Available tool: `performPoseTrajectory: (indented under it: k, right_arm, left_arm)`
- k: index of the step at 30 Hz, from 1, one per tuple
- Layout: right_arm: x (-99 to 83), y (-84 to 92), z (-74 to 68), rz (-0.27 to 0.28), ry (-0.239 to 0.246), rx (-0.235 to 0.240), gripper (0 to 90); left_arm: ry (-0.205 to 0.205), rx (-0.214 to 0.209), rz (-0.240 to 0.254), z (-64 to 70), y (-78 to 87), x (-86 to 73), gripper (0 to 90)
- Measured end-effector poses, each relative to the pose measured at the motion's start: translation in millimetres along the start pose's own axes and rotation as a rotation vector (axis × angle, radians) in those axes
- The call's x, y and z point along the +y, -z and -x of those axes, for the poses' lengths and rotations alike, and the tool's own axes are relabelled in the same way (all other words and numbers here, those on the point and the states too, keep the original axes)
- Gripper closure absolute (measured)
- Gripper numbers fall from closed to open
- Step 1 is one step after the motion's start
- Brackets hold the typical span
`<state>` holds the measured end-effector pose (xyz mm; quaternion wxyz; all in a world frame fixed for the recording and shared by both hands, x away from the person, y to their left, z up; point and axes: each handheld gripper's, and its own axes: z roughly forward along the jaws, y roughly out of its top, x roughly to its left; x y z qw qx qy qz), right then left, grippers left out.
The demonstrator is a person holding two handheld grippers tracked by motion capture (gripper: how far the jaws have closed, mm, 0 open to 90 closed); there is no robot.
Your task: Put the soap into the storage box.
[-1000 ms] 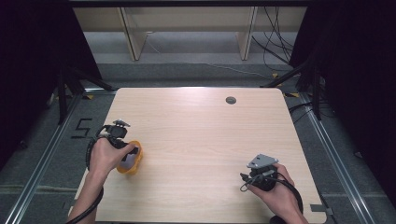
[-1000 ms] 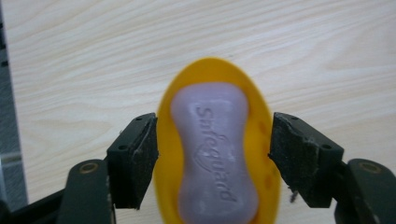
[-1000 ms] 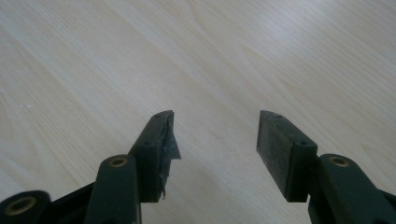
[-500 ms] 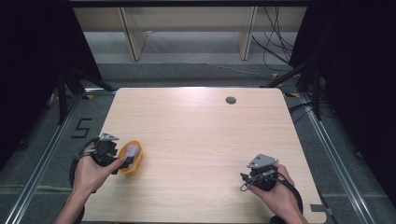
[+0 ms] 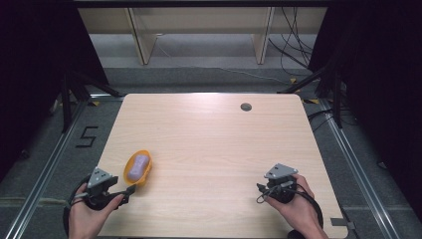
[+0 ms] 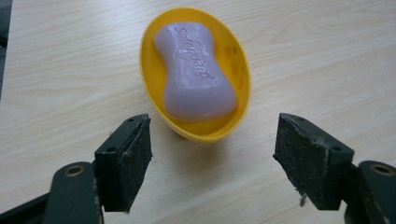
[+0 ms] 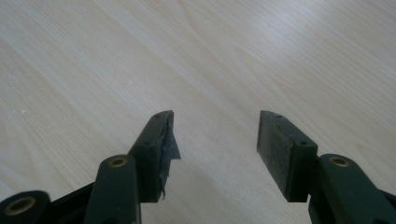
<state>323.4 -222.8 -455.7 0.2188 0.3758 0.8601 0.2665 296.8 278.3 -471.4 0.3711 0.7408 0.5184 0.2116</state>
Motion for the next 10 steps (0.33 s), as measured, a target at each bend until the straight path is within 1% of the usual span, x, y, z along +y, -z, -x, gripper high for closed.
performPoseTrajectory:
  k: [1, 2, 3, 4, 6, 7, 8, 9, 10]
  right_arm:
    - [-0.2, 0.1, 0.2, 0.0, 0.0, 0.002, 46.7]
    - [-0.2, 0.1, 0.5, 0.001, -0.002, 0.003, 46.7]
    - [-0.4, 0.0, 0.7, 0.005, -0.003, 0.001, 46.7]
    - [-0.5, -0.2, 1.0, 0.007, -0.005, 0.0, 46.6]
    - [-0.5, 0.1, 1.8, 0.005, -0.002, -0.004, 46.7]
    - [-0.6, 0.0, 1.7, 0.003, -0.005, -0.004, 46.7]
    - [-0.6, 0.1, 1.7, 0.003, -0.007, -0.004, 46.7]
    - [-0.2, 0.5, 1.1, -0.002, -0.022, 0.002, 46.7]
    - [-0.2, 0.4, 1.3, -0.003, -0.021, 0.001, 46.7]
  left_arm:
    - [-0.005, -0.006, -0.001, 0.3, 0.0, -3.2, 26.5]
    - [-0.026, -0.01, -0.011, -0.2, 1.3, -5.2, 26.5]
    - [-0.005, -0.028, 0.021, 2.0, -0.1, -6.6, 26.5]
    - [0.005, -0.034, 0.026, 2.7, -0.7, -7.3, 26.5]
    - [0.0, -0.03, 0.029, 2.4, -0.9, -7.6, 26.5]
    - [-0.002, -0.023, 0.022, 2.6, -0.7, -7.7, 26.5]
    - [-0.003, -0.037, 0.04, 2.3, -2.7, -8.5, 26.5]
    - [-0.009, -0.04, 0.033, 2.1, -2.6, -8.8, 26.5]
    - [0.007, -0.041, 0.044, 4.0, -3.4, -9.2, 26.7]
